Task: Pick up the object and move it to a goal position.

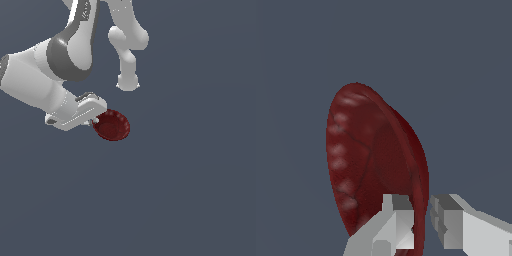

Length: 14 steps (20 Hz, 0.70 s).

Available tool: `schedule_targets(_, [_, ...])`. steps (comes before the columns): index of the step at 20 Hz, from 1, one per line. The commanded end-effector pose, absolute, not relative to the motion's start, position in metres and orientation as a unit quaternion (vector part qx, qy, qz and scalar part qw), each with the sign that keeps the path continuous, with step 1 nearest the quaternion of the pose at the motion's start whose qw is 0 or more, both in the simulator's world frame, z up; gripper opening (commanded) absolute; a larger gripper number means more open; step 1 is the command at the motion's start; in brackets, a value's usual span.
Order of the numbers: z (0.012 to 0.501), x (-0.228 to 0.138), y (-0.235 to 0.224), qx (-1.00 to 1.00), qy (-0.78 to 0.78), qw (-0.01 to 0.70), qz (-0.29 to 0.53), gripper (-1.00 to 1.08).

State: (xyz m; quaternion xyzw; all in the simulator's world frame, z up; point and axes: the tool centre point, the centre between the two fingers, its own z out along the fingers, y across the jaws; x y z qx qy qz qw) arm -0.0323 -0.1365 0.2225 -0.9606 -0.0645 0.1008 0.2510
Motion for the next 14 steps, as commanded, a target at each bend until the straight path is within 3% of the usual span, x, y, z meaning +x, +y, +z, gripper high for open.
schedule_targets(1, [0.225,-0.031,-0.137,-0.961,-0.065,0.251,0.1,-1.0])
schedule_targets(14, [0.253,-0.038,-0.129,-0.961,-0.065,0.251,0.101,-1.0])
